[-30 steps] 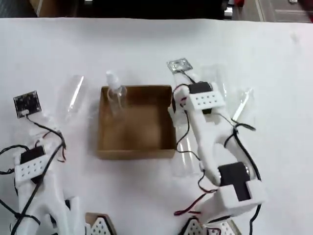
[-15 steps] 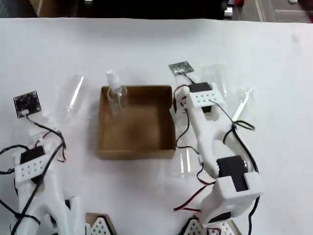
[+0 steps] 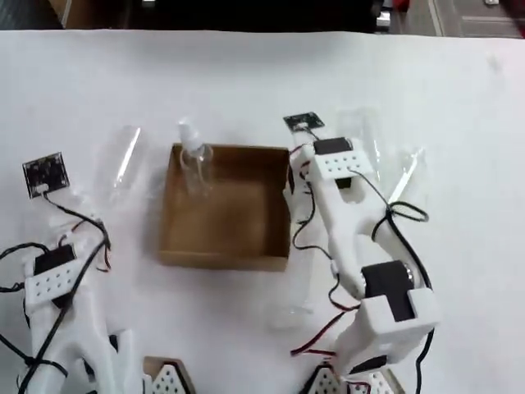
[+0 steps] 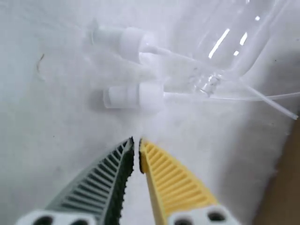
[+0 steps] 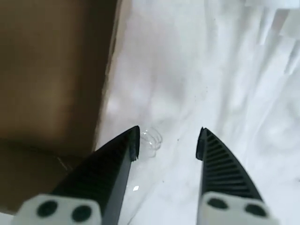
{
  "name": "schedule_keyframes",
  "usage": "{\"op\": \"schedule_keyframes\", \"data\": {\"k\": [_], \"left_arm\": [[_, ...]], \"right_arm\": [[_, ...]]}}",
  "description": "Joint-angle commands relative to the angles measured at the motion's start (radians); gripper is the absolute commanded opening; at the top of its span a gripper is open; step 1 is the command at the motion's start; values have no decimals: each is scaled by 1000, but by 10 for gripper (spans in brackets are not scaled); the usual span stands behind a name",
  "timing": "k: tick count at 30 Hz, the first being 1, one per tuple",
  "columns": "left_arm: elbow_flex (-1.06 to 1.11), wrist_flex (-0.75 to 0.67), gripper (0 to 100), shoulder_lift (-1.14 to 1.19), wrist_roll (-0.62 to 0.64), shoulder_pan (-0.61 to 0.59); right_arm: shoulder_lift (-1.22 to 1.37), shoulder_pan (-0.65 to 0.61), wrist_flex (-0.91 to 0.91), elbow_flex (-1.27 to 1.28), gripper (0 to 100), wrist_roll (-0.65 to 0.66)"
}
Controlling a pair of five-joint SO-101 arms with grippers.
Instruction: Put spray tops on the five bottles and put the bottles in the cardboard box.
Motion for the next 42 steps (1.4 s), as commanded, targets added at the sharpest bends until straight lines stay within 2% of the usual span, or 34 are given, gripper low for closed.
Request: {"op": "schedule_keyframes", "data": {"k": [1,7,14,24,30,33,42], "left_arm": [[-8,-15,24,-1,-8,13],[-8,-15,24,-1,-8,13],[-6,-15,24,-1,-8,13],[-6,-17,24,-1,-8,13],[-6,-15,24,-1,-8,28],[-6,-15,24,-1,-8,28],[-6,-15,24,-1,-8,28]], "right_arm": [[-71,-15,18,-21,179,-28],[-19,-8,-48,21,178,-69],[4,-2,-44,23,176,-68],[4,145,24,18,176,-68],[-84,104,91,26,176,-109],[-125,107,50,74,176,-158],[-47,114,18,110,176,-169]]}}
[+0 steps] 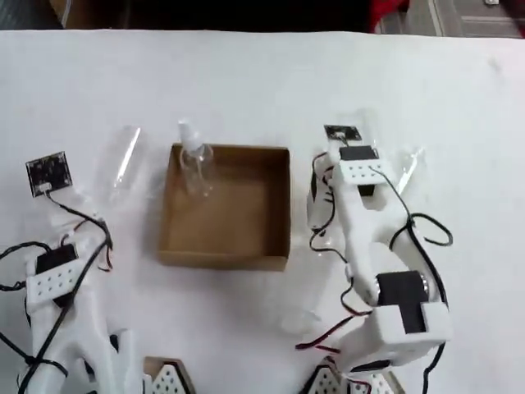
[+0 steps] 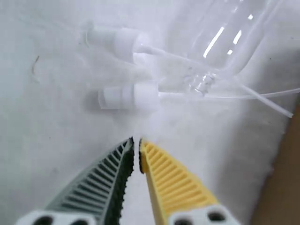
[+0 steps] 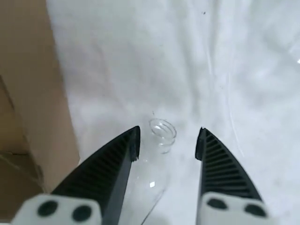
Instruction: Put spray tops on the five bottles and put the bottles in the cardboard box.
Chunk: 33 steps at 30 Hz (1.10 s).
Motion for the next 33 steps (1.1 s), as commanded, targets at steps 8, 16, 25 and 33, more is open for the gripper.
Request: {"op": "schedule_keyframes", "data": {"k": [8,16,25,33], "left_arm": [[-6,-15,24,-1,-8,13],[-6,-15,24,-1,-8,13],[-6,-15,24,-1,-8,13],[-6,-15,24,-1,-8,13]], "right_arm": [[50,1,-22,-18,133,-51],[-30,2,-16,-18,23,-51],[-325,2,21,-114,23,94],[-656,-64,5,-232,22,147]]}}
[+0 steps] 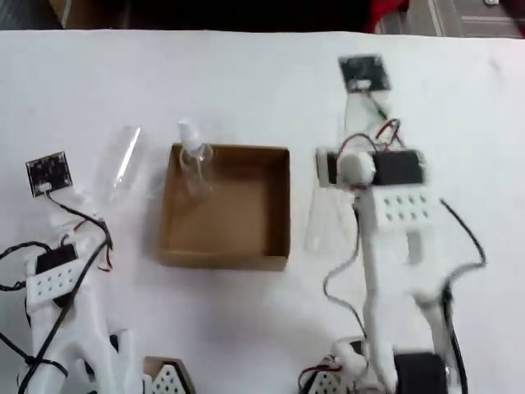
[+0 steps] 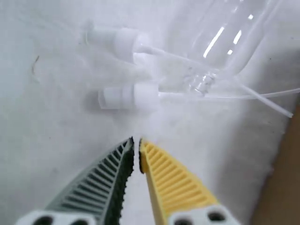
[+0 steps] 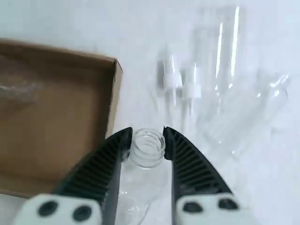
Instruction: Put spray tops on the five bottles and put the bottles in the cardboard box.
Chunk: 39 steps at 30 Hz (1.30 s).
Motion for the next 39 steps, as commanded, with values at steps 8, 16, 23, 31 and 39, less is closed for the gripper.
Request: {"op": "schedule_keyframes", "data": {"k": [8,16,23,31,39], "left_arm": [[-6,-14,24,-1,-8,10],[-6,-15,24,-1,-8,8],[-6,-18,24,-1,-8,10],[-6,-17,24,-1,-8,12],[-6,-17,24,-1,-8,12]], "right_arm": [[-262,-286,-429,155,16,18],[-259,-312,-1104,549,16,18],[-254,-358,-1465,822,16,25],[-19,-349,-1523,736,16,26],[96,-364,-1567,675,16,25]]}}
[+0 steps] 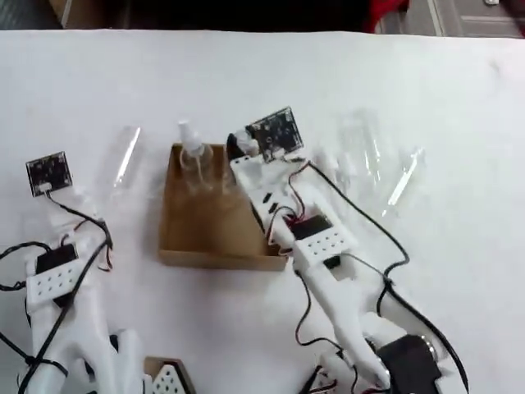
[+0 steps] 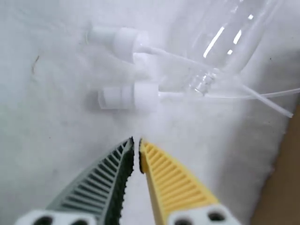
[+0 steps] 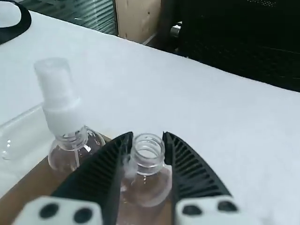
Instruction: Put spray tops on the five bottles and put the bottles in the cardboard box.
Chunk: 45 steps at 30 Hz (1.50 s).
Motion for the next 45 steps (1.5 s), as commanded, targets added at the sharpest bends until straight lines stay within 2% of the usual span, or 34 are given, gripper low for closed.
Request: {"op": "schedule_keyframes", "data": {"k": [1,12,35,40,45], "left_arm": [[-6,-17,24,-1,-8,13],[-6,-17,24,-1,-8,13],[-6,-20,24,-1,-8,13],[-6,-20,24,-1,-8,13],[-6,-20,24,-1,-8,13]], "right_arm": [[7,-16,-87,-48,16,11],[153,-22,-214,-52,16,12],[160,-64,-217,-46,16,14],[160,-67,-217,-46,16,115],[163,-74,-217,-46,16,123]]}}
